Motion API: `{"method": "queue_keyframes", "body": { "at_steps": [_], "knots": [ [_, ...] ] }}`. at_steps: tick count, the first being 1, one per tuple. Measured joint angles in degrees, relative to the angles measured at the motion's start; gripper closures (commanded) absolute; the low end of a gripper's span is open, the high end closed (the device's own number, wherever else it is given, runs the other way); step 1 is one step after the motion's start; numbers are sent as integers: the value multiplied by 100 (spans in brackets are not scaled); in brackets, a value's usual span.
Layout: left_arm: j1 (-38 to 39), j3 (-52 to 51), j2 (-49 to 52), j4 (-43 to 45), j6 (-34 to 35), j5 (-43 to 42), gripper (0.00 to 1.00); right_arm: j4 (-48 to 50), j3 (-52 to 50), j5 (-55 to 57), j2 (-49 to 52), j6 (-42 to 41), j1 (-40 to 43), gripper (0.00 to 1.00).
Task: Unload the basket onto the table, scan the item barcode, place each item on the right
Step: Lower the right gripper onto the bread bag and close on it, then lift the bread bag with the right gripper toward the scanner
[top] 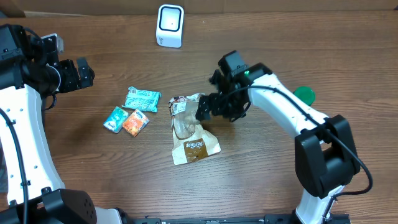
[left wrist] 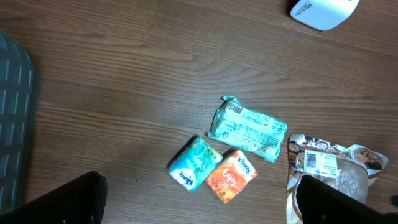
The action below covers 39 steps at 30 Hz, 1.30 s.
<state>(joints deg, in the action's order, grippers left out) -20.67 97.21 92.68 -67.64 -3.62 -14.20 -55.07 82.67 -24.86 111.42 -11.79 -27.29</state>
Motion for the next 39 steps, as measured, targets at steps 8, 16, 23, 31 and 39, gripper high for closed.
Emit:
{"method": "queue_keyframes", "body": {
  "at_steps": [8,16,23,31,39],
  "knots": [
    [0,0,0,-4,0,2,0,1456,-1237,-579,46,-474,-590,16],
    [0,0,0,0,0,2,0,2312,-1307,-787,249,-1567,-662,39],
    [0,0,0,-2,0,2,0,2780,-1290,-1132,568,-2326,-660,73],
    [0,0,0,-2,0,2,0,2806,-1252,-1272,623,-2376,-649,86],
    [0,0,0,-2,0,2,0,2212,-1023,-1215,501,-1440,-651,87]
  ]
}}
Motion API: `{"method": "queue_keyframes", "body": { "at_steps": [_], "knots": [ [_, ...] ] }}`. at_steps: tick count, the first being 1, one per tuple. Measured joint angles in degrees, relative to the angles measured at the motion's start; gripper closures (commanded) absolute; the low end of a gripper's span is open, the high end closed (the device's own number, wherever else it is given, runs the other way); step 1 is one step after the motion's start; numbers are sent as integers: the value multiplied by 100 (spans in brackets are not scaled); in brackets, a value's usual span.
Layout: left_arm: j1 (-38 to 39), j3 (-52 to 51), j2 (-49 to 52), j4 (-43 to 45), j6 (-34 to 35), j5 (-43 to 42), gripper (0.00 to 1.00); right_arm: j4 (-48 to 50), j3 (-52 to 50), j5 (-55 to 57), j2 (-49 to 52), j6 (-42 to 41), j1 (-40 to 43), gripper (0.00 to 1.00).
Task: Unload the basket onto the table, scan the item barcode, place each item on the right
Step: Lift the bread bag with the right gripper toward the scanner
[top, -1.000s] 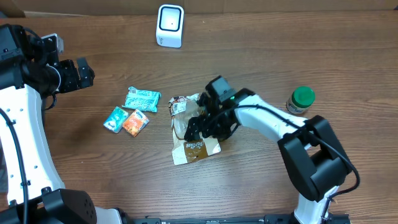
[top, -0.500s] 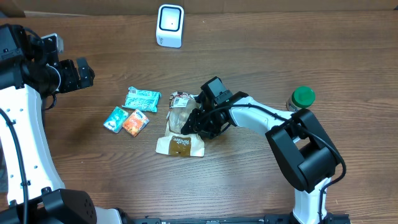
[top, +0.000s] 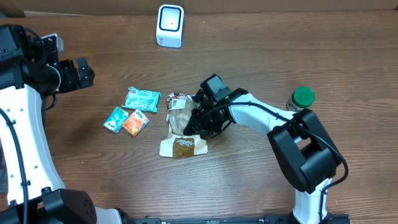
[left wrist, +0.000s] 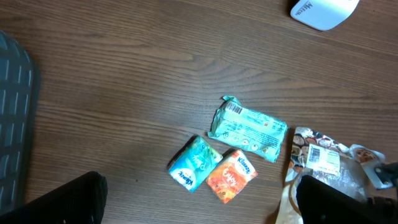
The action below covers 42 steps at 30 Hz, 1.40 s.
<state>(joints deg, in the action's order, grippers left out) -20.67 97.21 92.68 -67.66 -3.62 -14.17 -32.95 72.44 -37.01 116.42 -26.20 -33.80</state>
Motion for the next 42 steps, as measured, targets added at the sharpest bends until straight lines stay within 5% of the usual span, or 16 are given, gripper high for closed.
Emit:
{"method": "queue_keyframes", "body": {
  "at_steps": [21,42],
  "knots": [
    [0,0,0,2,0,0,0,-1648,256,457,-3418,2618,-4,96],
    [0,0,0,0,0,0,0,-1725,256,898,-3939,3115,-4,96]
  ]
}}
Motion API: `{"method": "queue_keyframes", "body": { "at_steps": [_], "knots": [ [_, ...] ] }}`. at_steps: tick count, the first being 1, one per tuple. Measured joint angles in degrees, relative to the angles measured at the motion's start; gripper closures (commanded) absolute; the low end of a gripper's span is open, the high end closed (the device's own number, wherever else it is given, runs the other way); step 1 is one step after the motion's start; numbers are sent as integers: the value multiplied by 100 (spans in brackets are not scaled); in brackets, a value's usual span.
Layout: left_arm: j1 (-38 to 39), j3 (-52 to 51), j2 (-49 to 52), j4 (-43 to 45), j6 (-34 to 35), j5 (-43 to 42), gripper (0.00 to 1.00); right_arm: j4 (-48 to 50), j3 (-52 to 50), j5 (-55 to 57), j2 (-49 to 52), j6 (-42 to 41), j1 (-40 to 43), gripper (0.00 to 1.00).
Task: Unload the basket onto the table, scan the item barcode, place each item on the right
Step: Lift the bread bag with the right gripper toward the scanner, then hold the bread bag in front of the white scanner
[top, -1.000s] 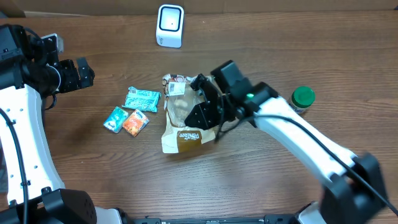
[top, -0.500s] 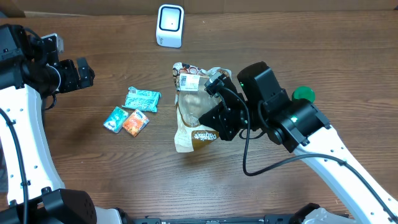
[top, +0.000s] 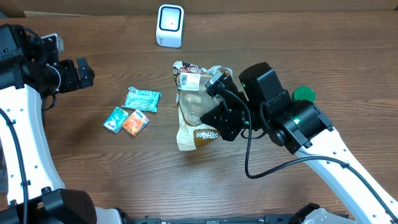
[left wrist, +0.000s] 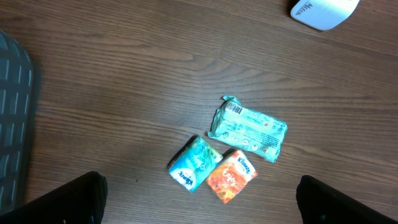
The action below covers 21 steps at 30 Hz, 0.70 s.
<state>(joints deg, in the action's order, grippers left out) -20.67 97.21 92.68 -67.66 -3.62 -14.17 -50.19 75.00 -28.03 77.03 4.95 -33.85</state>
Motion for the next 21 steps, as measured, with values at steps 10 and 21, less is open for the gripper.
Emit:
{"method": "queue_keyframes", "body": {
  "at_steps": [10,21],
  "knots": [
    [0,0,0,2,0,0,0,59,55,299,9,-463,0,96],
    [0,0,0,2,0,0,0,-1045,3445,1635,1665,-575,0,96]
  ]
}}
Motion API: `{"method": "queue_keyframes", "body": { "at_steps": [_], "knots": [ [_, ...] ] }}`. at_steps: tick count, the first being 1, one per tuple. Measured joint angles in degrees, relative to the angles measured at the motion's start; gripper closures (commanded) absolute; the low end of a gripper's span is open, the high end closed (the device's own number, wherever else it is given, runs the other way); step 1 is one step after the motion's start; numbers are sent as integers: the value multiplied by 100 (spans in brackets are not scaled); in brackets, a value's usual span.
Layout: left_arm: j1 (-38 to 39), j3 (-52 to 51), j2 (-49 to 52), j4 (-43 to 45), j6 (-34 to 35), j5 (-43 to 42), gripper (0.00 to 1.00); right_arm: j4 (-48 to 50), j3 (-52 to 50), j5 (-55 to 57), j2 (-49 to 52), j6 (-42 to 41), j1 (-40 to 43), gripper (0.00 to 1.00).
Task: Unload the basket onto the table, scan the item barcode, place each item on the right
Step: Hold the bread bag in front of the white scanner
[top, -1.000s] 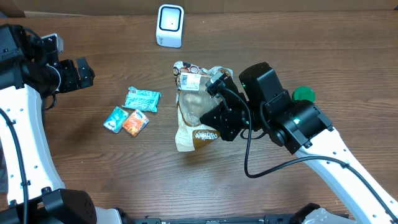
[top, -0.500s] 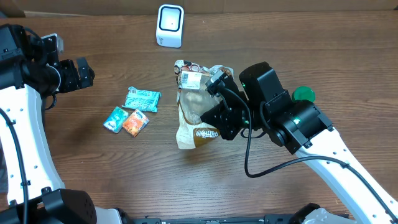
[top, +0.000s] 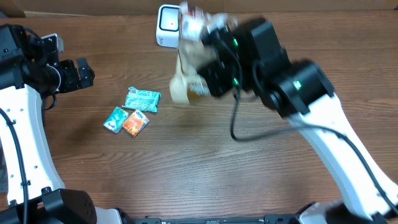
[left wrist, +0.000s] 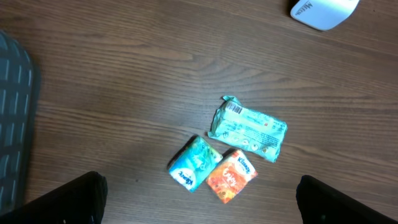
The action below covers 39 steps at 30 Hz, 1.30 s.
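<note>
A clear-and-brown snack bag (top: pixel 186 59) with a white label at its top hangs blurred in the air, close in front of the white scanner (top: pixel 170 25) at the table's back edge. My right gripper (top: pixel 208 79) is shut on the bag's right side. My left gripper (top: pixel 84 73) stands open at the far left with nothing in it. In the left wrist view the left gripper (left wrist: pixel 199 205) is wide open above the table, and the scanner (left wrist: pixel 323 12) shows at the top right corner. The bag is out of that view.
A teal wrapped packet (top: pixel 142 98) lies left of centre, with a teal tissue pack (top: pixel 115 119) and an orange tissue pack (top: pixel 135 123) just in front of it. A grey ribbed pad (left wrist: pixel 15 124) sits at the left edge of the left wrist view.
My right gripper has carried the bag up and back, from mid-table to right in front of the scanner. The left arm and the small packs have not moved.
The bag lay flat mid-table with my right gripper beside its upper right. Then the gripper was down on the bag. Then it held the bag lifted over the table, and now holds it by the scanner. The left gripper stayed open at the left.
</note>
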<state>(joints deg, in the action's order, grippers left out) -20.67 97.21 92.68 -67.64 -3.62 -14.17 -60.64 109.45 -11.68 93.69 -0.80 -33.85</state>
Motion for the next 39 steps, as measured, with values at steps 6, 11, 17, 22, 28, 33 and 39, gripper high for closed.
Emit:
{"method": "queue_keyframes", "body": {
  "at_steps": [6,11,17,22,28,33,39],
  "knots": [
    [0,0,0,0,0,0,0,1499,654,1655,1381,603,-7,96],
    [0,0,0,-2,0,-2,0,3062,654,3335,2507,1585,-2,96],
    [0,0,0,-2,0,-2,0,4981,643,4374,3585,4017,11,96],
    [0,0,0,0,0,-2,0,6498,649,4913,4297,6050,31,96],
    [0,0,0,-2,0,0,0,6553,649,5128,4894,7235,162,96],
    [0,0,0,0,0,0,0,6564,647,5174,5051,7490,234,96],
    [0,0,0,0,0,0,0,6579,647,5178,5051,7582,229,96]
  ]
}}
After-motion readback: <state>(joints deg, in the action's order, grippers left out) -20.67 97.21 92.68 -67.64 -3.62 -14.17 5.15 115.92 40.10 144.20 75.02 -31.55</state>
